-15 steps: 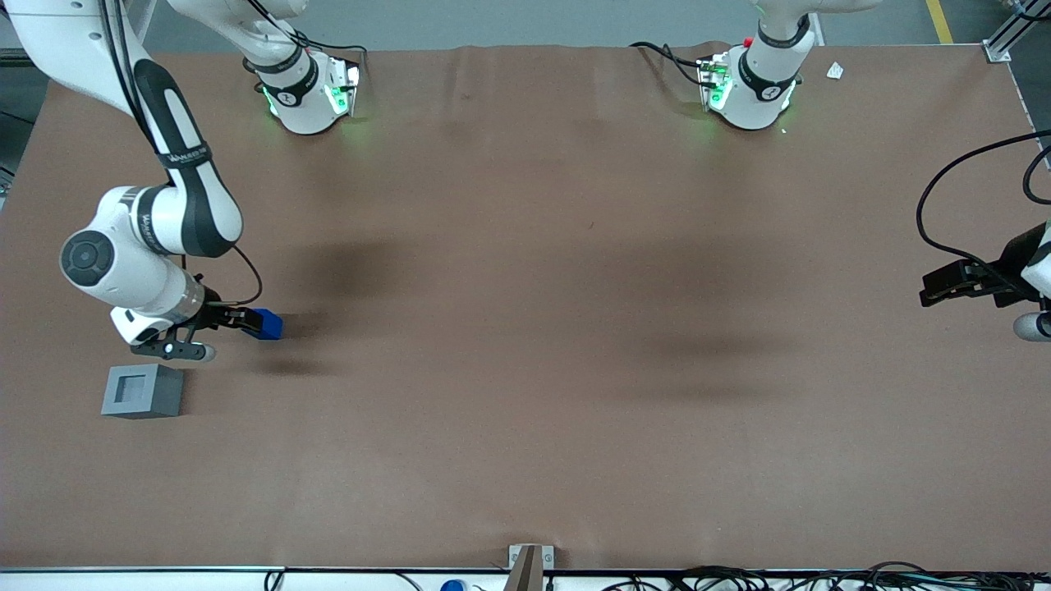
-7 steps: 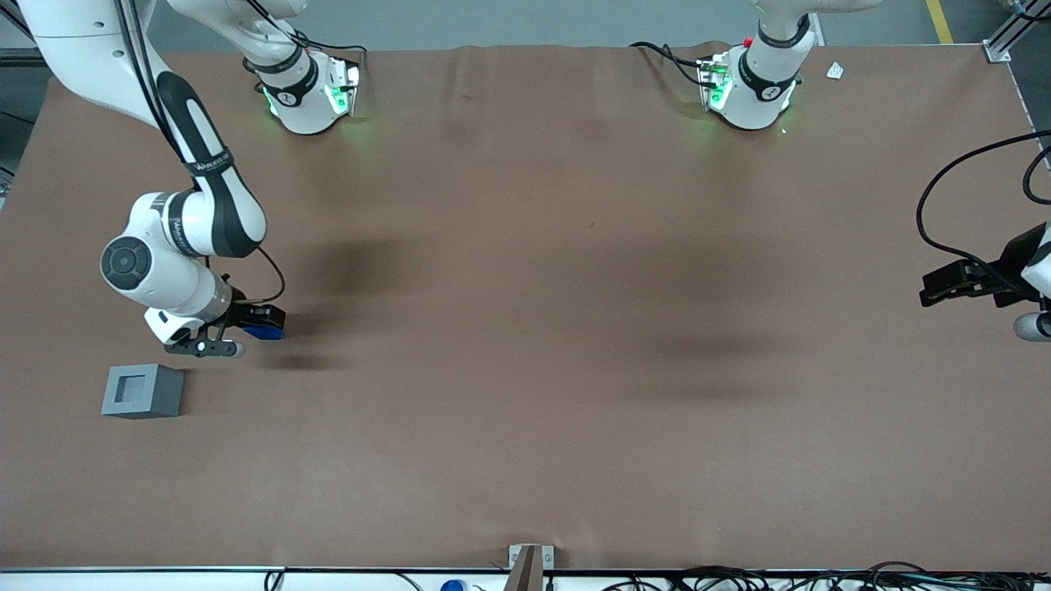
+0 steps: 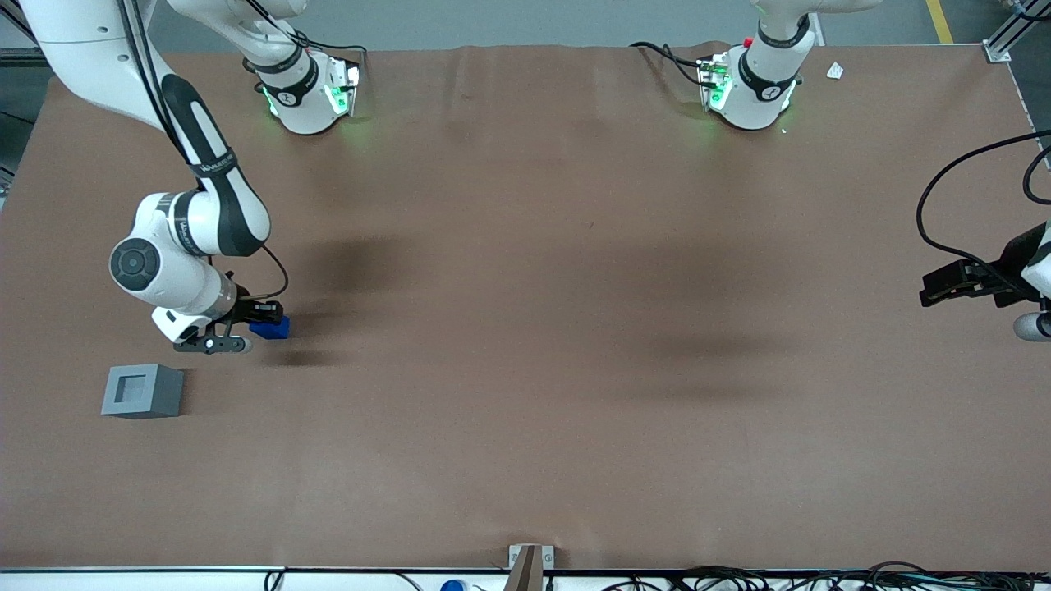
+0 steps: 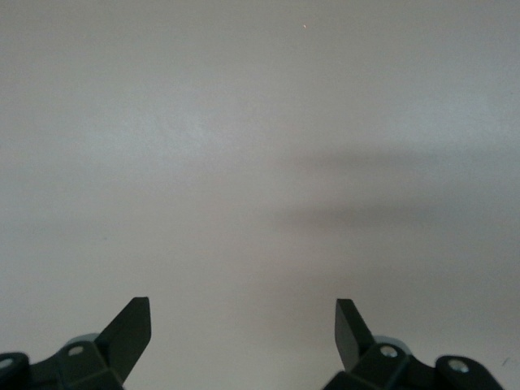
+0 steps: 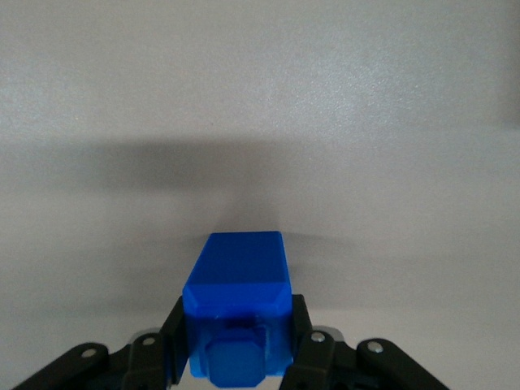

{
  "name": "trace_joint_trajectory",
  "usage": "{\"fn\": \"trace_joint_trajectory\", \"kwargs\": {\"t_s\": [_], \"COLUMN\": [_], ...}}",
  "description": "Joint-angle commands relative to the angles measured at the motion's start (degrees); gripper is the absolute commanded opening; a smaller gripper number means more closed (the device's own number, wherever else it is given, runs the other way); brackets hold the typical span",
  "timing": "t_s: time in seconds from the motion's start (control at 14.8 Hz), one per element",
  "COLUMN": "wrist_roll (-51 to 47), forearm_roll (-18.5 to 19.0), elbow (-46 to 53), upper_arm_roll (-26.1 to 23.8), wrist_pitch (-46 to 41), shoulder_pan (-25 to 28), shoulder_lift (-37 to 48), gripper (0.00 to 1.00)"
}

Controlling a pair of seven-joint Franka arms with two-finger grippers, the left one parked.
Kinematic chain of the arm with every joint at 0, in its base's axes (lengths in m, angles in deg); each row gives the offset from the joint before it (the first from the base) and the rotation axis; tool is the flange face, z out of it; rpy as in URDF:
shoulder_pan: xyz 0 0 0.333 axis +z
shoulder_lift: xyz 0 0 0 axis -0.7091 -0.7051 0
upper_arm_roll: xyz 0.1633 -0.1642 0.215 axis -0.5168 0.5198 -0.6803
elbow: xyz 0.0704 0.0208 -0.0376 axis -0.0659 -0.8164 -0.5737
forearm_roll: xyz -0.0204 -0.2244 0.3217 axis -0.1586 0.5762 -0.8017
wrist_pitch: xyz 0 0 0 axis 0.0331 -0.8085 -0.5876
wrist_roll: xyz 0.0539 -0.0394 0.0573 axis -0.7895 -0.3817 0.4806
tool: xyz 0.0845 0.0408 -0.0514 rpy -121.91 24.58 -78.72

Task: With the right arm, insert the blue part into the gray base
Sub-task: 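Lift the blue block and carry it above the gray base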

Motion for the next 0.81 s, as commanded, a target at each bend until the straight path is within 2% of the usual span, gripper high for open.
{"fn": "trace_joint_trajectory", "kwargs": {"t_s": [0.0, 0.2, 0.34, 0.47, 0.74], "wrist_roll": [0.7, 2.2, 2.3, 2.4, 6.7], "forearm_roll": [0.9, 1.1, 1.1, 1.1, 1.0], "elbow": [-0.6, 0.6, 5.2, 9.4, 14.9], "upper_arm_roll": [-0.4, -0.4, -0.4, -0.1, 2.3], "wrist_pitch": [0.1, -3.0, -11.5, -16.5, -18.4], "shoulder_pan": [-1.0, -3.1, -4.4, -4.9, -5.7], "shoulder_lift": [1.5, 6.6, 7.9, 8.3, 7.9], "gripper": [0.02, 0.01, 0.01, 0.01, 0.01]}}
